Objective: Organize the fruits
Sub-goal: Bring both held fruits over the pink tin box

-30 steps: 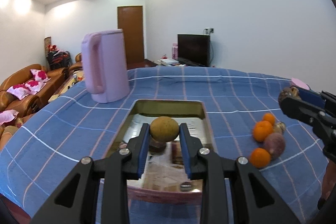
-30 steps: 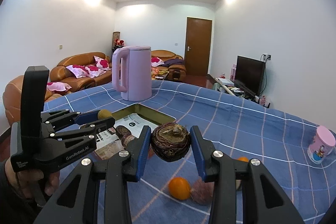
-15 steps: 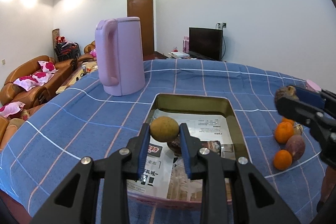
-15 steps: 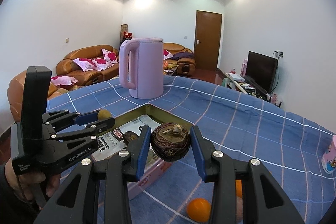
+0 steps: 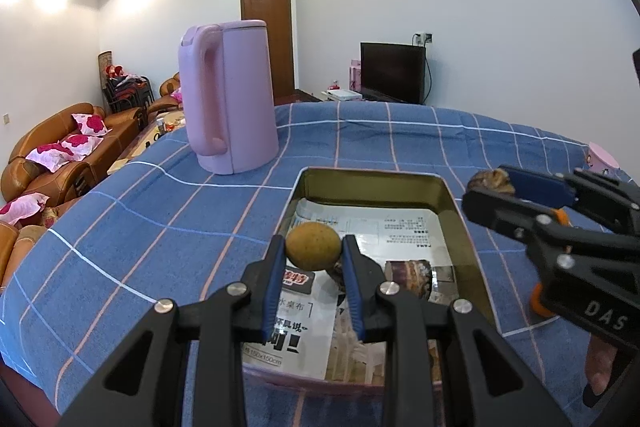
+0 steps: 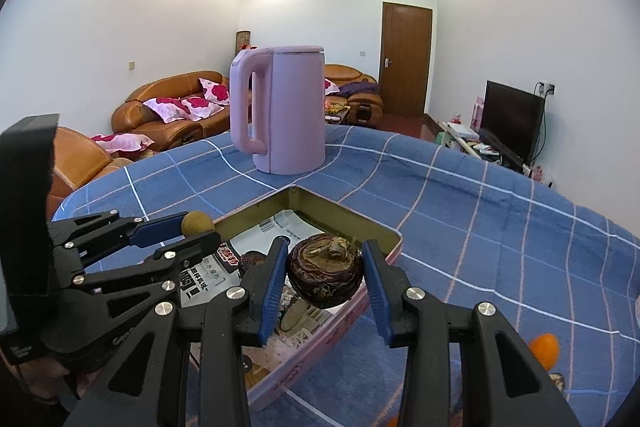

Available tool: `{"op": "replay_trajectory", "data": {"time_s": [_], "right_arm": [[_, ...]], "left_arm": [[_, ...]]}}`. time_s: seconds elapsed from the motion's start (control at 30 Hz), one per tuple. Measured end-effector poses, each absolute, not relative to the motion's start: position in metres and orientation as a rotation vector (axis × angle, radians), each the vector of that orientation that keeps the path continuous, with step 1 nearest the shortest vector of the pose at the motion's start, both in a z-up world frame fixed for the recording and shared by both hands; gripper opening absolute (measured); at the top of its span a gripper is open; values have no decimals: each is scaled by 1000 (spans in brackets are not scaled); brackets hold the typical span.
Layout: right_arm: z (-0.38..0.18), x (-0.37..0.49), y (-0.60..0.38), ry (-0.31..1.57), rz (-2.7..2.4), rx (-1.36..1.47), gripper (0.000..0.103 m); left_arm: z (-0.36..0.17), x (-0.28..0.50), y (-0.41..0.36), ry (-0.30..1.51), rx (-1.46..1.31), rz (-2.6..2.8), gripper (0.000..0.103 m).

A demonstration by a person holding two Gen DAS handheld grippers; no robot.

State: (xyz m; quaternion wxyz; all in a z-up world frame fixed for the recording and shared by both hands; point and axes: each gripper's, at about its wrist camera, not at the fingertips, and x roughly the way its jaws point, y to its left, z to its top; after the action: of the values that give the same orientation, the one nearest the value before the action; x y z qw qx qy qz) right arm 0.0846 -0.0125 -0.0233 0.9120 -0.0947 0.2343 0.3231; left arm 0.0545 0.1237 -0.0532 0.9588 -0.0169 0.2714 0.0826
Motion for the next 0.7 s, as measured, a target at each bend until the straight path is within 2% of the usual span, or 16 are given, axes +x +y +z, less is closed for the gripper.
{"op": "replay_trajectory", "data": {"time_s": [0.7], "right_arm": [[-46, 104, 8, 557, 665, -211, 41]], "left_arm": [[-64, 63, 127, 630, -55, 134, 30]]}}
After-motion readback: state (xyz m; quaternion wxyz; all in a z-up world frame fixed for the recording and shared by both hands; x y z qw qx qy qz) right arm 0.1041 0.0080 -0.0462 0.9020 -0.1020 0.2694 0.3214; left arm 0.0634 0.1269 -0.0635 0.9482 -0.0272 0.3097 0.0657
